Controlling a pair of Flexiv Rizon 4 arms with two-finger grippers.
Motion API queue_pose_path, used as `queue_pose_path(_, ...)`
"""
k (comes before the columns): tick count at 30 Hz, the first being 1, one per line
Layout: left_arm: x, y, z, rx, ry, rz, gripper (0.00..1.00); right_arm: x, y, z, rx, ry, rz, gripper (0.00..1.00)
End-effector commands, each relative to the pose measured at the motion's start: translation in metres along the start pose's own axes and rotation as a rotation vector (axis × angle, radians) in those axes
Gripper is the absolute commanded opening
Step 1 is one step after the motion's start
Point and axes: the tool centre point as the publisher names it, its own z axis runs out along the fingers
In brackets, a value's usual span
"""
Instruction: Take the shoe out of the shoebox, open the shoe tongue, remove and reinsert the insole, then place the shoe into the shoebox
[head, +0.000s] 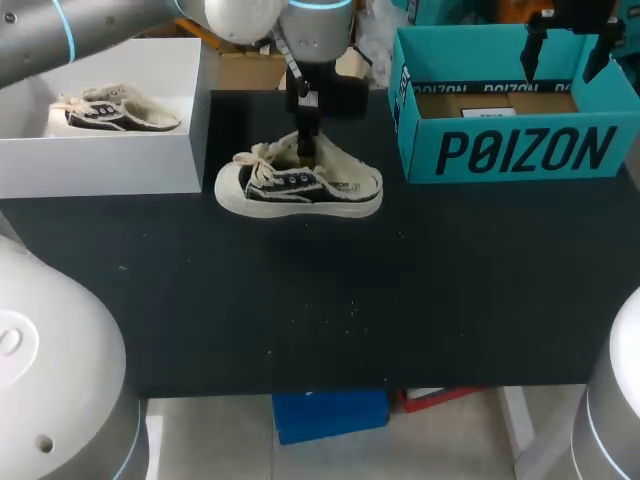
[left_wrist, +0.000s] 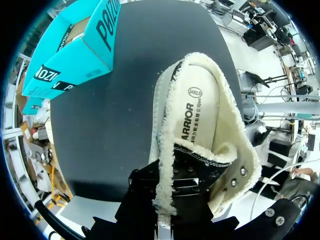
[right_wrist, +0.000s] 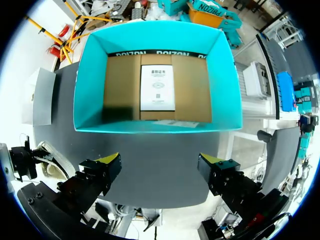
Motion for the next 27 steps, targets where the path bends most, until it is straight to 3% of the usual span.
queue_pose_path(1,0.008,-0.007,0.021,0.006,0.001,-0.01,0.0,0.0,0.0,0.0,0.001,0.0,0.0,1.0)
queue_pose_path(9,0.026,-0.013,0.061,0.032,0.043,-0.027,0.0,0.0,0.0,0.0,0.001,0.0,0.0,1.0)
queue_pose_path(15,0.029,-0.015,0.087,0.05,0.065,0.006,0.0,0.0,0.0,0.0,0.001,0.0,0.0,1.0)
queue_pose_path(16,0.029,-0.015,0.09,0.045,0.067,0.012,0.22,0.0,0.0,0.0,0.001,0.0,0.0,1.0)
queue_pose_path(17,0.028,-0.013,0.091,0.042,0.066,0.009,1.0,0.0,0.0,0.0,0.001,0.0,0.0,1.0)
queue_pose_path(22,0.029,-0.004,0.075,0.085,0.036,0.06,1.0,0.0,0.0,0.0,0.001,0.0,0.0,1.0)
queue_pose_path(27,0.039,0.006,0.029,0.252,-0.071,0.189,1.0,0.0,0.0,0.0,0.001,0.0,0.0,1.0)
